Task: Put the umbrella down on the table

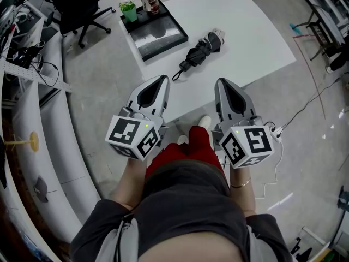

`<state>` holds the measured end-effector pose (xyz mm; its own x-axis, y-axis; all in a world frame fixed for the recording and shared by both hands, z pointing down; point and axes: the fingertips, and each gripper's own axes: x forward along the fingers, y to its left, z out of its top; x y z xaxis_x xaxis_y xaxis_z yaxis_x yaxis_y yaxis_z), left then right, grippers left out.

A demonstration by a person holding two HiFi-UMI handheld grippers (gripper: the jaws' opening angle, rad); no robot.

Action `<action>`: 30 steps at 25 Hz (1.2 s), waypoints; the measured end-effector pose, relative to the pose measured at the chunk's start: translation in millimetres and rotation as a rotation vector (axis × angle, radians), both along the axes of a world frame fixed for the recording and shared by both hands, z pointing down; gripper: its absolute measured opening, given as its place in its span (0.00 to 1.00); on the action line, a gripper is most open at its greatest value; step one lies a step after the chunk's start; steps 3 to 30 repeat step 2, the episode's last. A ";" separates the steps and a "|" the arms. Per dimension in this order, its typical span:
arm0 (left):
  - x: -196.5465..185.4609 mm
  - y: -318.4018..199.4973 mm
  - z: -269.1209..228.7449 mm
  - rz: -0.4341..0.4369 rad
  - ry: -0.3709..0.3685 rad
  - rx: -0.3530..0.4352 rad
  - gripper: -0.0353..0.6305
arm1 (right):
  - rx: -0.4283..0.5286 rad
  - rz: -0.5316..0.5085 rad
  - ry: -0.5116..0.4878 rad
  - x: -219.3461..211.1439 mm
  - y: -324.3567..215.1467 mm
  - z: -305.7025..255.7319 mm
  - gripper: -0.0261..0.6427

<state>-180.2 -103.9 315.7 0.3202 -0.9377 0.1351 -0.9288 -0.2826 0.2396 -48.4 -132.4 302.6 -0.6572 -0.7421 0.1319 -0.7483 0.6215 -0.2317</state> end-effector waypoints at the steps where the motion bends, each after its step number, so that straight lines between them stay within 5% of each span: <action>1: -1.6 2.6 -2.3 -0.004 -0.006 0.006 0.07 | 0.006 0.002 -0.006 0.7 1.8 -3.4 0.07; 30: -3.1 5.2 -4.7 -0.007 -0.012 0.011 0.07 | 0.012 0.004 -0.013 1.5 3.5 -6.9 0.07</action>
